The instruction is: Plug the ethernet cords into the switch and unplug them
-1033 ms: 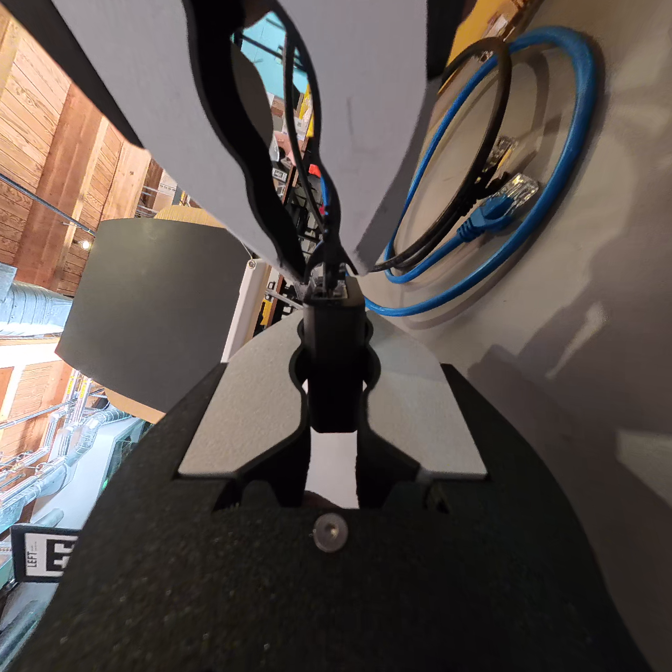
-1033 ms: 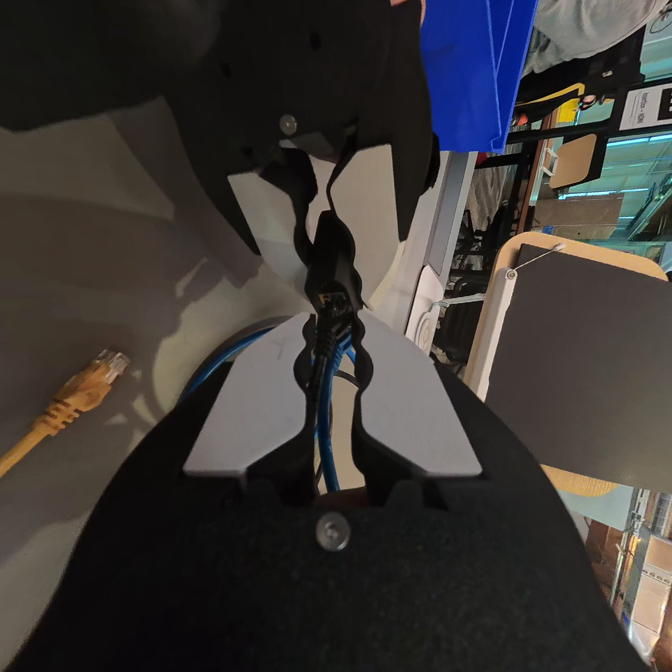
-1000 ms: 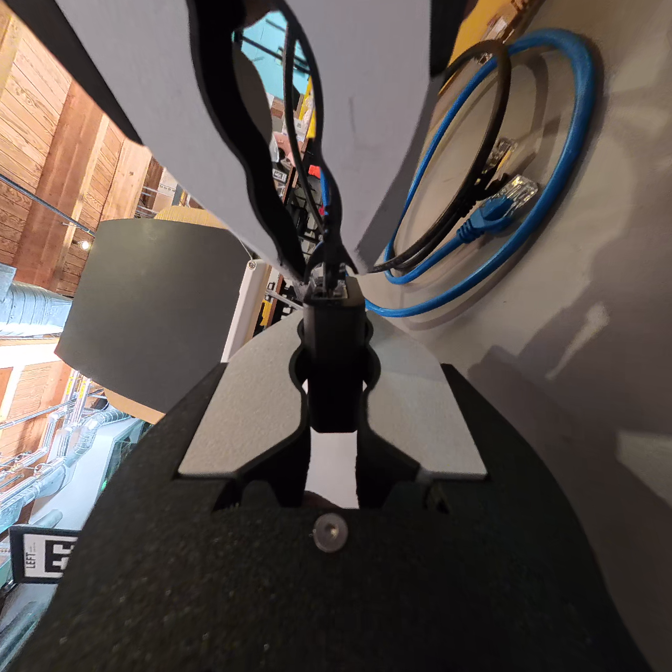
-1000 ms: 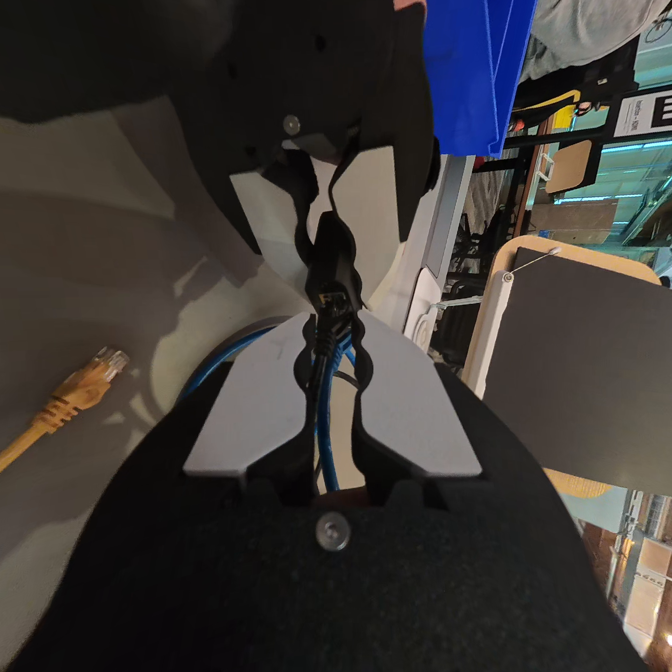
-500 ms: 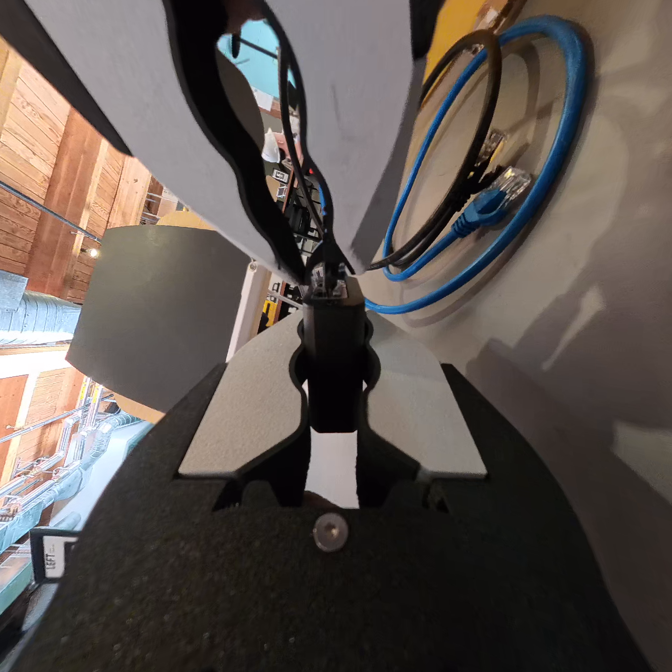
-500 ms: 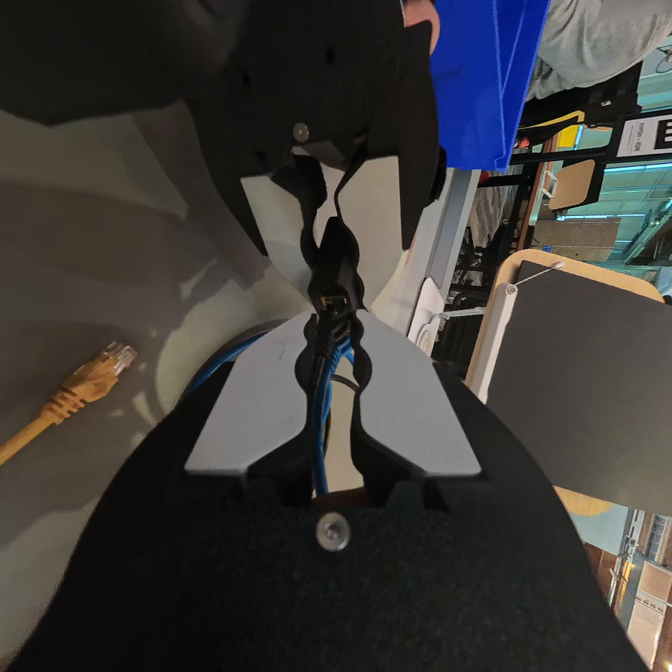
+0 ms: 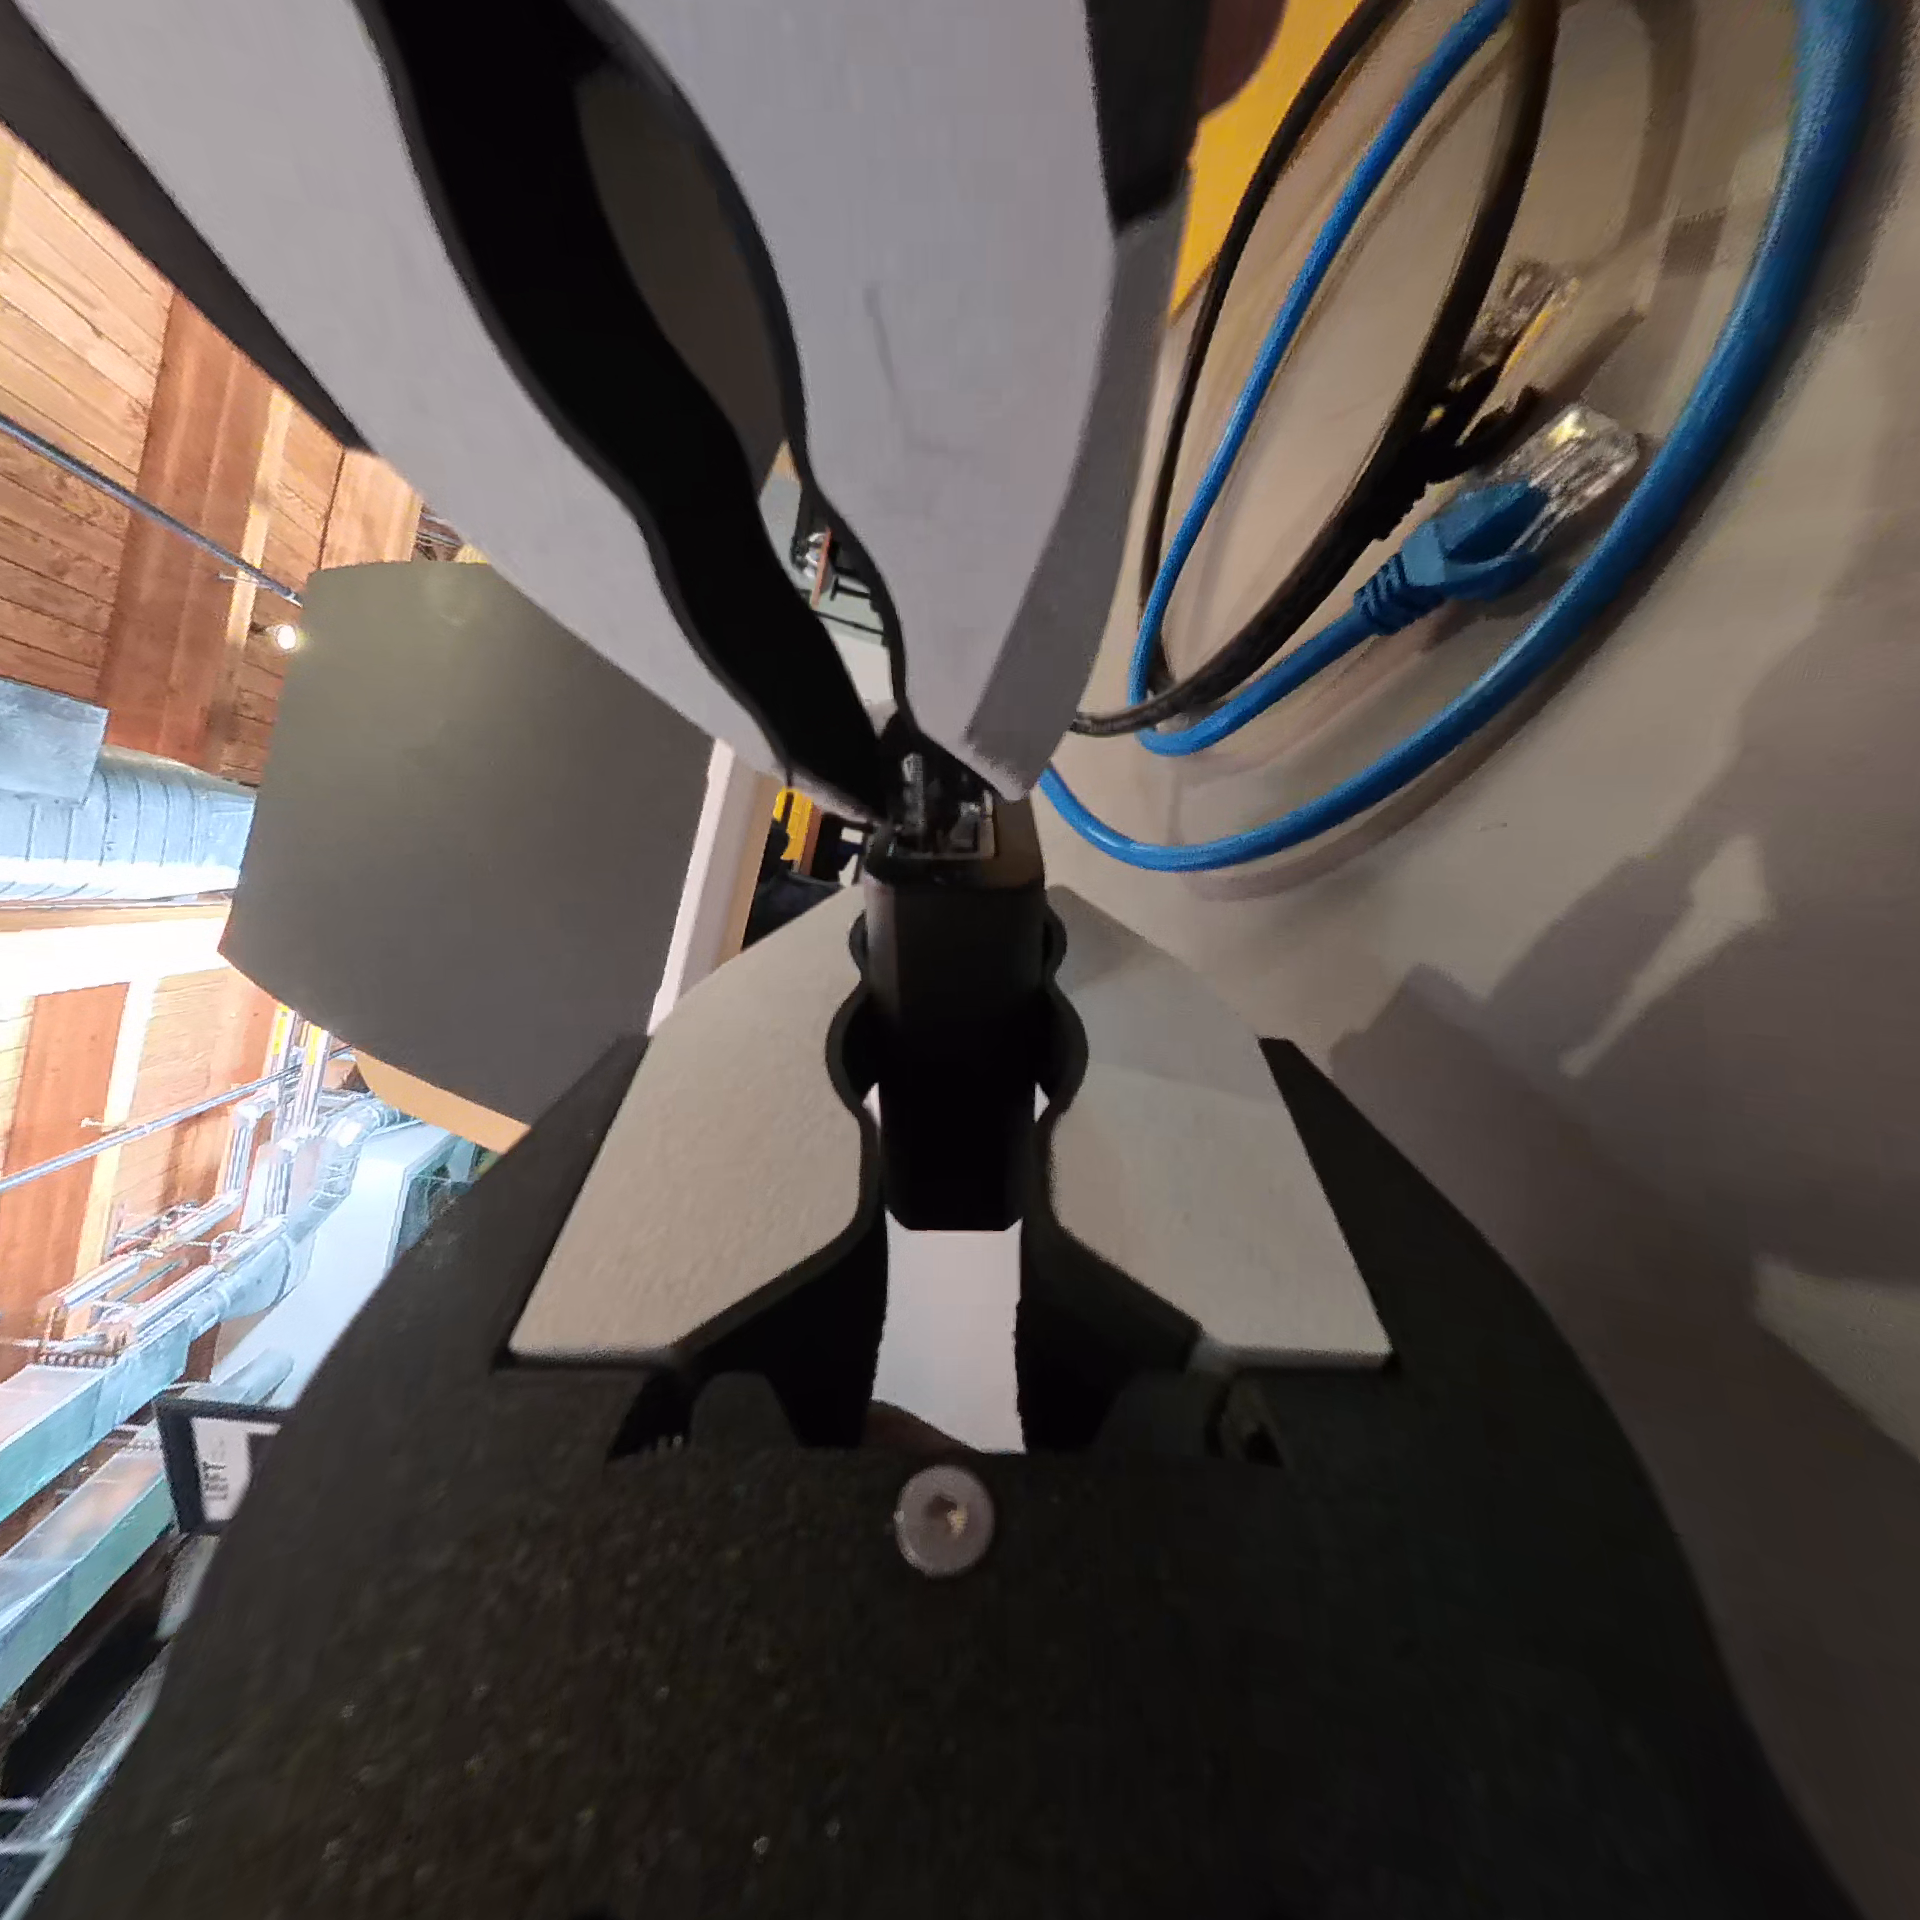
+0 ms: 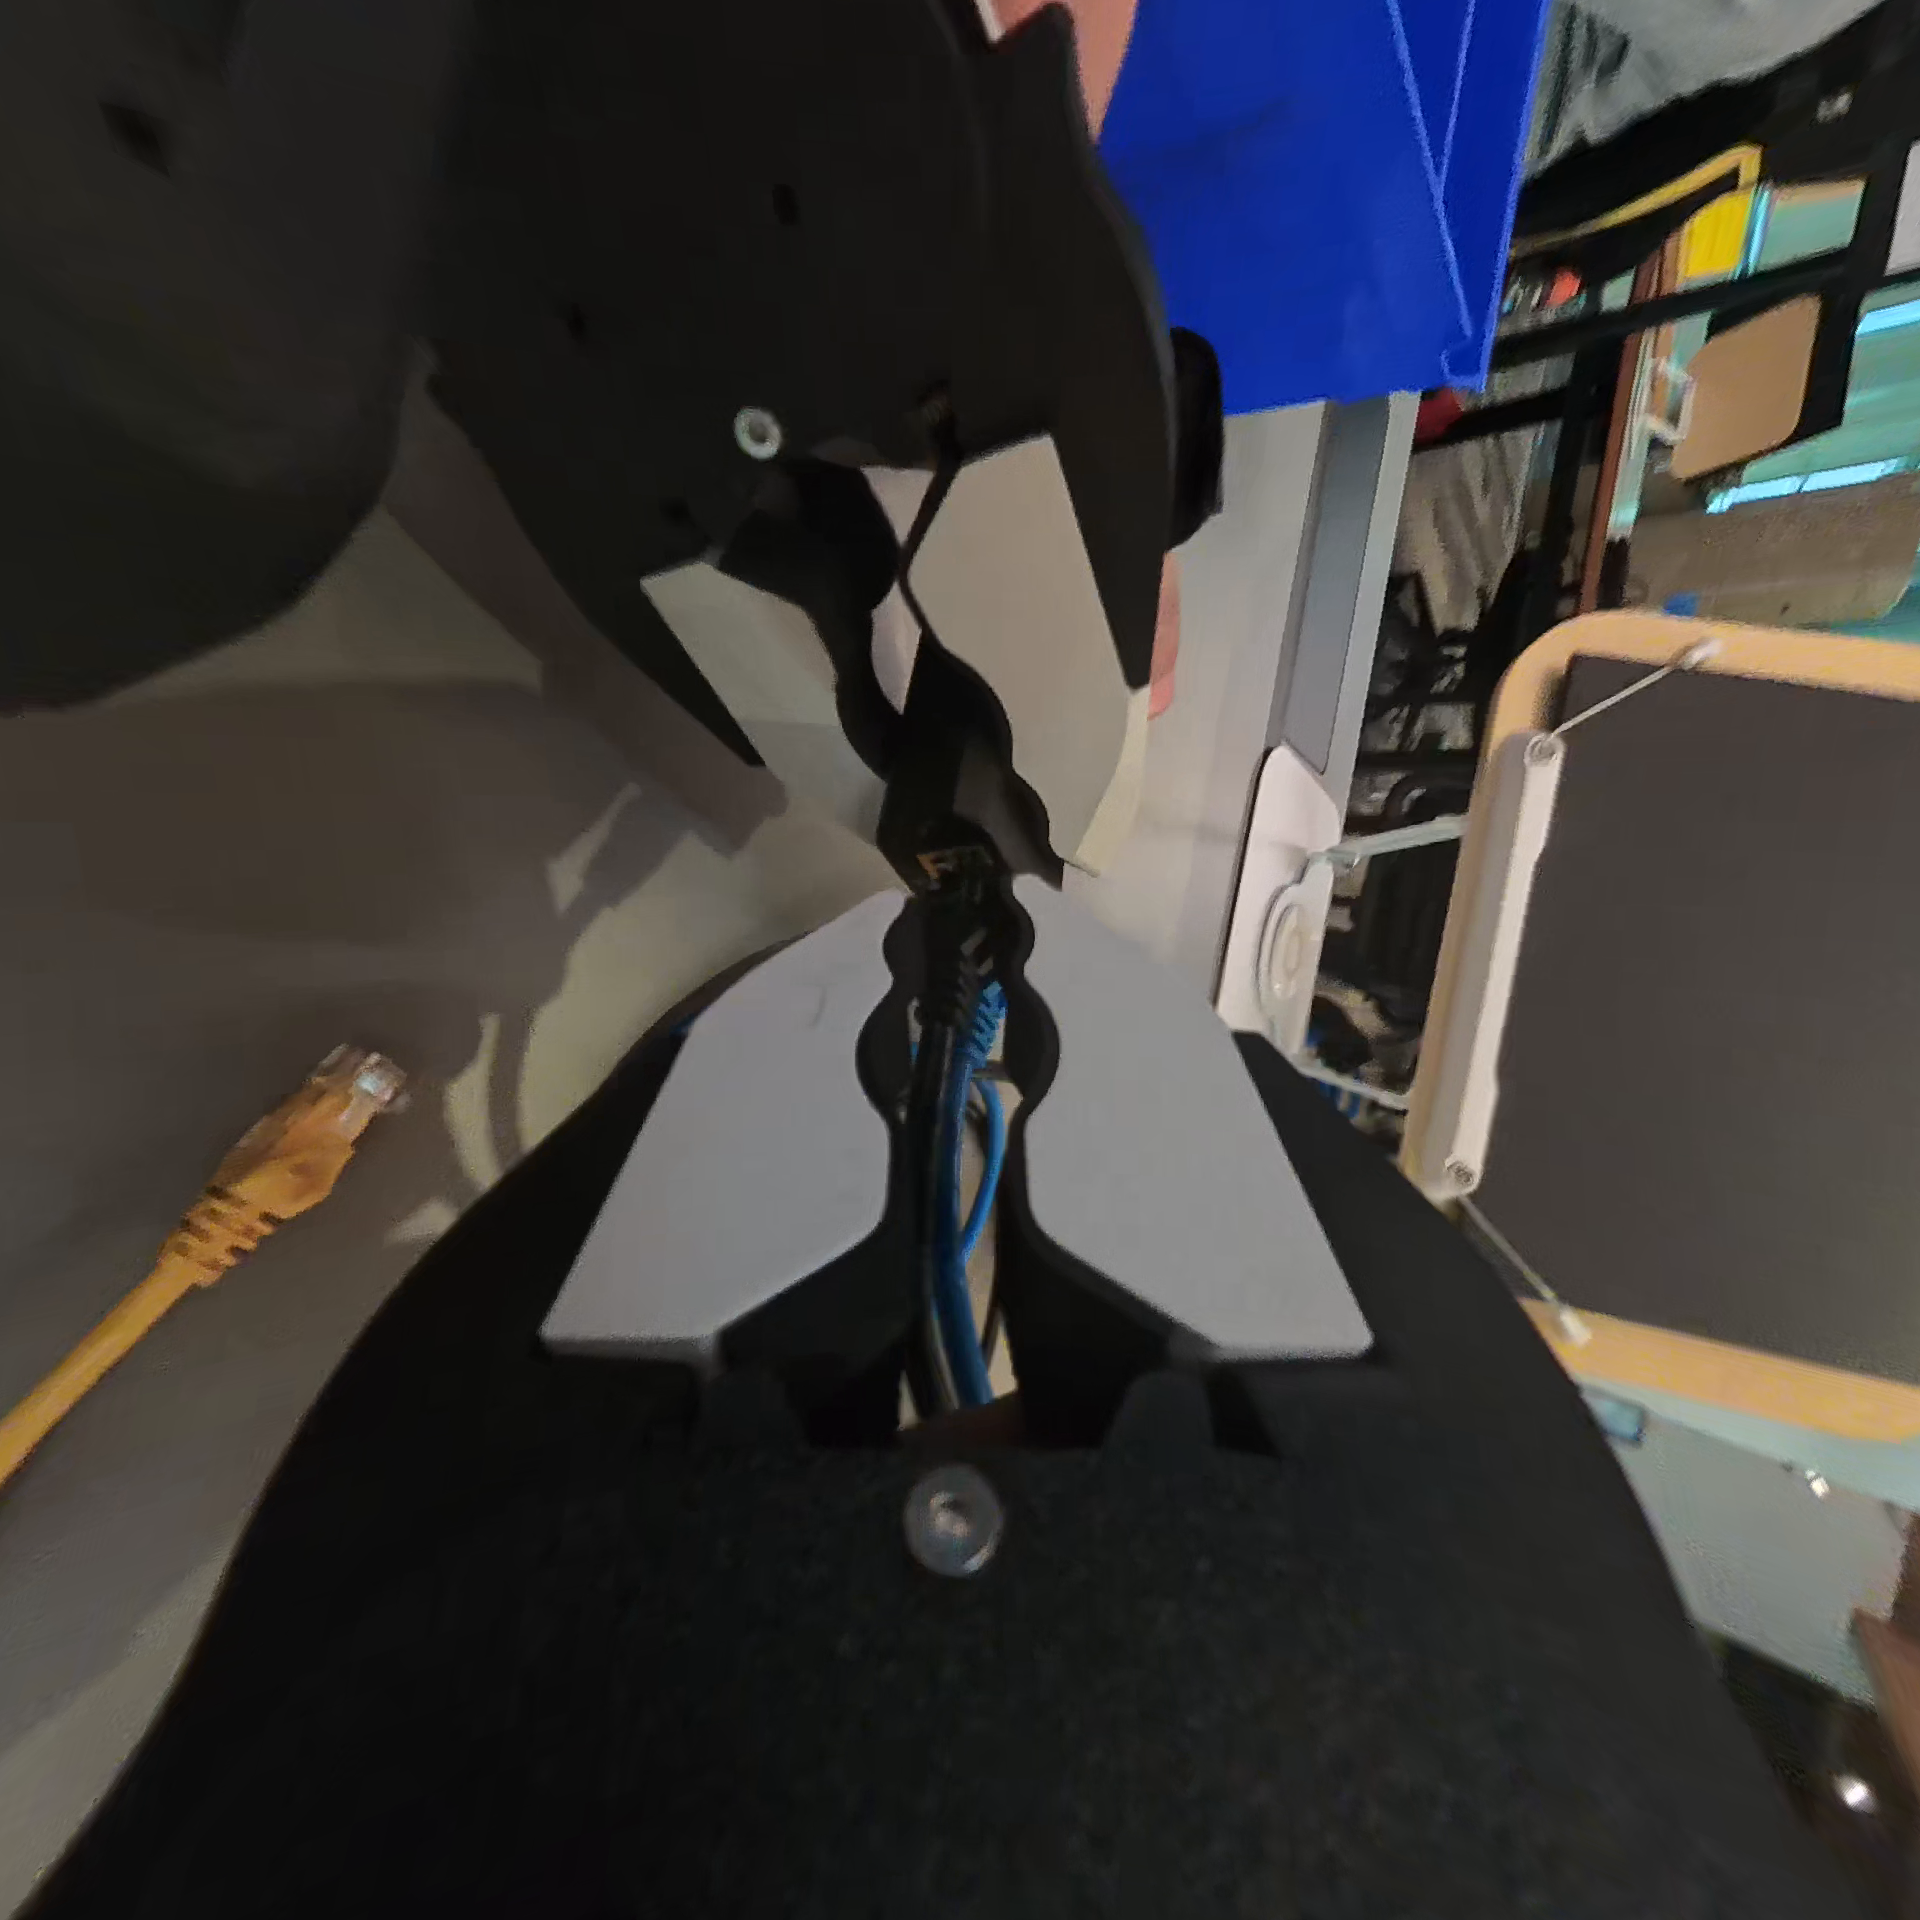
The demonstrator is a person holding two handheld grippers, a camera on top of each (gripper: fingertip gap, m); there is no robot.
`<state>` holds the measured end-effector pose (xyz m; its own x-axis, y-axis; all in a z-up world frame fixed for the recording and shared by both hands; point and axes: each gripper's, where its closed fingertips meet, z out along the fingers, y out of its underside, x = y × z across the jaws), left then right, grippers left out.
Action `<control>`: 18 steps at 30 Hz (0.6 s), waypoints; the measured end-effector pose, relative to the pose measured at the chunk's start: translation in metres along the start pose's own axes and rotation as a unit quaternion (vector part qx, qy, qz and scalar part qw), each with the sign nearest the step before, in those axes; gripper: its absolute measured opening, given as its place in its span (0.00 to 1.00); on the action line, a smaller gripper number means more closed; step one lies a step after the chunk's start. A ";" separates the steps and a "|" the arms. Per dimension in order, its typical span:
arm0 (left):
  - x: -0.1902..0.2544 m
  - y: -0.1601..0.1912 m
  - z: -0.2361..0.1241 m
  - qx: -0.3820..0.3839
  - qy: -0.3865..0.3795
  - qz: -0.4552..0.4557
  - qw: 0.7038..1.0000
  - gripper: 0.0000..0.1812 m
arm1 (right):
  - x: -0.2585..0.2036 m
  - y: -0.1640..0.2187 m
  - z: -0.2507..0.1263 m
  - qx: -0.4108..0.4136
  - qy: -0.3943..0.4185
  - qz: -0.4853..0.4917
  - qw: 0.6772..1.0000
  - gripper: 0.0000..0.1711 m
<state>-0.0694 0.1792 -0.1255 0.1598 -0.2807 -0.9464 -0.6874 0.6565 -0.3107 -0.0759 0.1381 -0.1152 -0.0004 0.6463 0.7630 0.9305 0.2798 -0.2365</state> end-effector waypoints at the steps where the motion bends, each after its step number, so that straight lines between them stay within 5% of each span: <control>1: -0.001 0.000 0.001 0.002 -0.002 -0.005 1.000 0.14 | 0.002 0.000 -0.001 -0.008 0.003 0.012 1.000 0.08; 9: -0.009 0.004 -0.001 -0.006 -0.050 0.057 0.997 0.14 | -0.002 0.001 -0.016 -0.009 -0.067 0.286 0.956 0.12; 18: -0.009 0.001 -0.003 -0.008 -0.064 0.080 0.995 0.13 | -0.008 0.012 -0.011 -0.028 -0.080 0.300 0.950 0.07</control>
<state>-0.0735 0.1802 -0.1165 0.1362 -0.0808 -0.9874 -0.7226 0.6737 -0.1548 -0.0608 0.1285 -0.1170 0.4850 0.7782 0.3991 0.7989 -0.2087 -0.5641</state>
